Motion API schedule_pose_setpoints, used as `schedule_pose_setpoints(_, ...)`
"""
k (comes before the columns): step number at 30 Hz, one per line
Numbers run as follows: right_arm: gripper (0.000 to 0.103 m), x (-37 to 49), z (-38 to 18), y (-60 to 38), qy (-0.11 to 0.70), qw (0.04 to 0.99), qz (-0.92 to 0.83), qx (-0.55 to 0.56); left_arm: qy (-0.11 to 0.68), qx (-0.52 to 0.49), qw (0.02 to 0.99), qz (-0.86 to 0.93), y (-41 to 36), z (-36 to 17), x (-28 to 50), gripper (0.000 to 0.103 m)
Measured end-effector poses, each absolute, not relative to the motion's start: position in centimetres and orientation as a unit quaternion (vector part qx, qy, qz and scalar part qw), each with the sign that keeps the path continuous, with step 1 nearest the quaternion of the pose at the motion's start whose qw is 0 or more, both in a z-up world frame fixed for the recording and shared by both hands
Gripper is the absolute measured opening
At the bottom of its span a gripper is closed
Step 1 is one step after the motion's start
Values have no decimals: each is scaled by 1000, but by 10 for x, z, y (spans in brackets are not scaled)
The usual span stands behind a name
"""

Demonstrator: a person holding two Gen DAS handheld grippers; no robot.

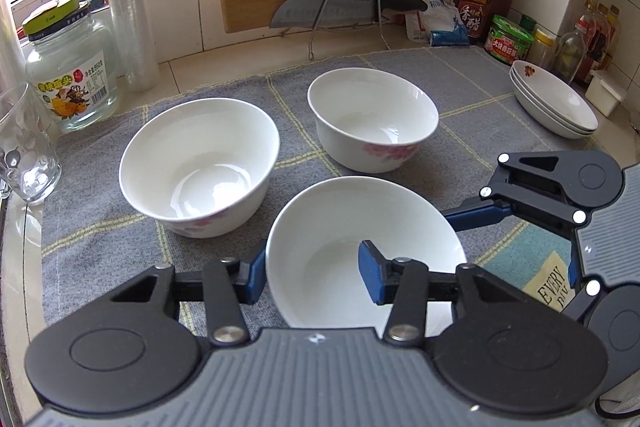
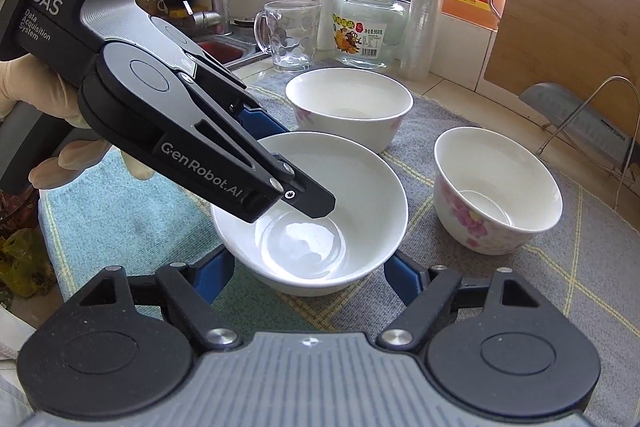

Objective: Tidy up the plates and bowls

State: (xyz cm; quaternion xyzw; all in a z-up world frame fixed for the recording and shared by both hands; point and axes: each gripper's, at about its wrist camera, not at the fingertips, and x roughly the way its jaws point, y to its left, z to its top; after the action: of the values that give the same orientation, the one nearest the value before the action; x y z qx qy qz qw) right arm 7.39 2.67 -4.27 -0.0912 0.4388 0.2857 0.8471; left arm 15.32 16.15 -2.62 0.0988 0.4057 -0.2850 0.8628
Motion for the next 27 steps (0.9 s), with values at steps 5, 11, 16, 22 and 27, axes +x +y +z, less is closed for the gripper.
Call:
schedule_pose_setpoints(5, 85, 73, -41, 26, 443, 846, 283, -92, 405, 98, 862, -289, 161, -25, 153, 46)
schedule_pose_setpoints(11, 85, 68, -33, 18, 445, 847, 279, -85, 399, 104, 861, -299, 153, -20, 147, 46)
schedule_pose_setpoints(16, 85, 61, -25, 5, 444, 851, 267, -86, 394, 106, 858, -313, 139, -18, 143, 46)
schedule_pose_setpoints(22, 85, 51, -19, -16, 446, 856, 244, -86, 386, 111, 853, -335, 114, -15, 138, 46)
schedule_pose_setpoints(27, 85, 42, -15, -37, 449, 861, 223, -83, 381, 118, 846, -354, 90, -14, 134, 46)
